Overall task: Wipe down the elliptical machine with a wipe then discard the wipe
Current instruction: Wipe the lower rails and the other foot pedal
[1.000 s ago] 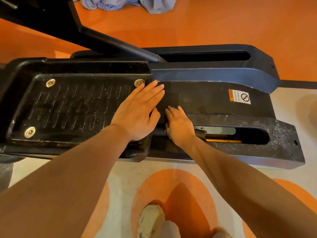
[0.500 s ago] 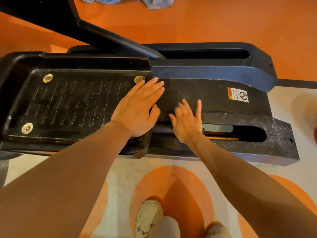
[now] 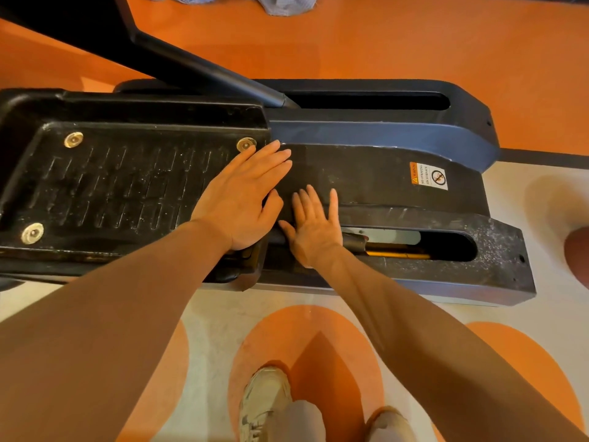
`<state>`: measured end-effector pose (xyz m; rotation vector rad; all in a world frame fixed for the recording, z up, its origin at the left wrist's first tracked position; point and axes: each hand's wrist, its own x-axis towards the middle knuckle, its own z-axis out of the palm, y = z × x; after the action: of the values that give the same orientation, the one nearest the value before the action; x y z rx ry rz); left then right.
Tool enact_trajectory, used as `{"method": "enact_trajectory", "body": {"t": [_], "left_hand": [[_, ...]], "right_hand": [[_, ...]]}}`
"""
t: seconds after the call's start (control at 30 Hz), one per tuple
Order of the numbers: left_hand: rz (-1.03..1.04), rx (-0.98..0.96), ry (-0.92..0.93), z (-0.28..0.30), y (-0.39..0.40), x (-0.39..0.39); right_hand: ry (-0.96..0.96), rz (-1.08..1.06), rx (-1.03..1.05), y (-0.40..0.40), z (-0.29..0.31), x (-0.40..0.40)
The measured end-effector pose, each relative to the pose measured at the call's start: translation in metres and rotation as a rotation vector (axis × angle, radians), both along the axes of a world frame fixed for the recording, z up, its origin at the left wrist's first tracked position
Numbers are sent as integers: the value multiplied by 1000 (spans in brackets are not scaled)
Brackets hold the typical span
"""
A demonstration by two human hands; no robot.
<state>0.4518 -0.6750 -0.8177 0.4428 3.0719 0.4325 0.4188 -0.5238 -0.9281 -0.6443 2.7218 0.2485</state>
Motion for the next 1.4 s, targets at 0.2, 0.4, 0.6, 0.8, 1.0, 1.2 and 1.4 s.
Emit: {"method": "enact_trajectory", "body": {"t": [0.2, 0.4, 0.6, 0.8, 1.0, 1.2, 1.4], "left_hand": [[15, 3, -16, 0, 0, 0], [9, 4, -4, -1, 0, -1], [10, 25, 0, -2, -1, -1], [9, 24, 21, -3, -2, 0], [10, 35, 31, -5, -2, -1], [22, 41, 18, -3, -1, 0], [21, 35, 15, -2, -2, 1]], "right_hand": [[85, -145, 99, 85, 6, -5], [85, -331, 43, 81, 4, -3], [74, -170, -86, 80, 0, -5], [135, -287, -135, 146, 2, -11], [109, -416, -45, 123, 8, -6], [46, -193, -106, 99, 2, -5], [76, -263, 27, 164, 9, -11]]}}
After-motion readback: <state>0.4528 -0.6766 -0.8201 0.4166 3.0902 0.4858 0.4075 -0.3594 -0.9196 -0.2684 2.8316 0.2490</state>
